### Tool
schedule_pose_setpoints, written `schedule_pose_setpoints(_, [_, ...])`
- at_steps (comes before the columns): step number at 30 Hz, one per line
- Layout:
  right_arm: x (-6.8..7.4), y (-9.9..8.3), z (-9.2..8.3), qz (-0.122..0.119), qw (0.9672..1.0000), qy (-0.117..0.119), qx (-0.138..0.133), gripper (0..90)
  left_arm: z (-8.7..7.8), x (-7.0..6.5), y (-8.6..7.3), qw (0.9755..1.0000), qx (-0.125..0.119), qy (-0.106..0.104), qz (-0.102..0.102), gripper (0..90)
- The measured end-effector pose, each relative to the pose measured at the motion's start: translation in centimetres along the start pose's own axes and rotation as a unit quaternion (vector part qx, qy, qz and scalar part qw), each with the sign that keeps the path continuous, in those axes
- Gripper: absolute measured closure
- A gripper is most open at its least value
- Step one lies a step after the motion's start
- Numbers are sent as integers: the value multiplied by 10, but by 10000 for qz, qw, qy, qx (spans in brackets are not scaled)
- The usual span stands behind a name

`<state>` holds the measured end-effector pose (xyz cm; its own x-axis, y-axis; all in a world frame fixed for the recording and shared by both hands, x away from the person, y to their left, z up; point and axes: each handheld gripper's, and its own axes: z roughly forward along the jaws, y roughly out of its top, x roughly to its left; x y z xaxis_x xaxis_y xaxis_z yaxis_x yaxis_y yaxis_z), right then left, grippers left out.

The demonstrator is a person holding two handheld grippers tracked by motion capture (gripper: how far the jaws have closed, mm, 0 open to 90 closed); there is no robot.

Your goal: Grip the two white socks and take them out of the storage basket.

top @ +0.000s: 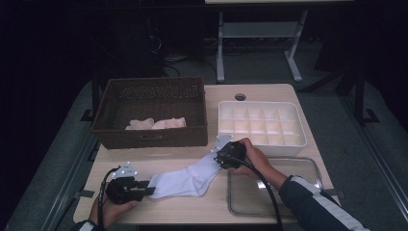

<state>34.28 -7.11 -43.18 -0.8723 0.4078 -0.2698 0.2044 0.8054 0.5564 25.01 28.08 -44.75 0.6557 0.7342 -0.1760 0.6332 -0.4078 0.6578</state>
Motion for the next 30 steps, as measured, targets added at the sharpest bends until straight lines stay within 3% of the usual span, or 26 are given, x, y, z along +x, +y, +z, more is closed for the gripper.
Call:
schedule_pose_setpoints(1, [1,0,-1,41,9999,72,-75,644,-2,2,0,9998,-163,85,-107,472])
schedule_pose_setpoints(3, [3,2,-8,88,9992,210,-342,705,-7,6,0,9990,-401,41,-185,458])
schedule_pose_setpoints(4, [4,3,-12,14,9979,416,-500,719,-7,6,0,9992,-365,69,-166,458])
schedule_pose_setpoints(6, [14,7,-14,124,9921,979,-781,748,0,8,0,9995,-232,128,-143,463])
schedule_pose_setpoints(9, [27,9,-3,17,9893,1231,-783,745,11,13,0,9997,-37,145,-211,482])
schedule_pose_setpoints(12, [34,10,7,-123,9851,1522,-790,718,15,16,2,9997,-85,164,-167,505])
schedule_pose_setpoints(15, [43,12,9,-236,9824,1654,-831,708,16,16,3,9998,-60,203,-30,506])
schedule_pose_setpoints(19, [50,12,15,-291,9828,1704,-646,664,19,14,5,9993,-19,316,202,543])
schedule_pose_setpoints(21, [52,12,15,-204,9834,1684,-651,654,20,16,7,9993,-45,318,207,566])
schedule_pose_setpoints(23, [55,15,9,-338,9816,1694,-811,655,20,19,9,9992,6,254,293,633])
schedule_pose_setpoints(24, [56,16,7,-325,9810,1693,-887,654,21,20,9,9995,-27,223,241,645])
schedule_pose_setpoints(26, [59,17,10,-334,9805,1754,-818,656,21,23,10,9995,-12,186,271,699])
schedule_pose_setpoints(28, [60,16,18,-310,9830,1689,-653,708,22,24,12,9994,17,153,297,736])
schedule_pose_setpoints(30, [61,14,24,-306,9830,1711,-589,788,23,24,13,9993,6,105,352,793])
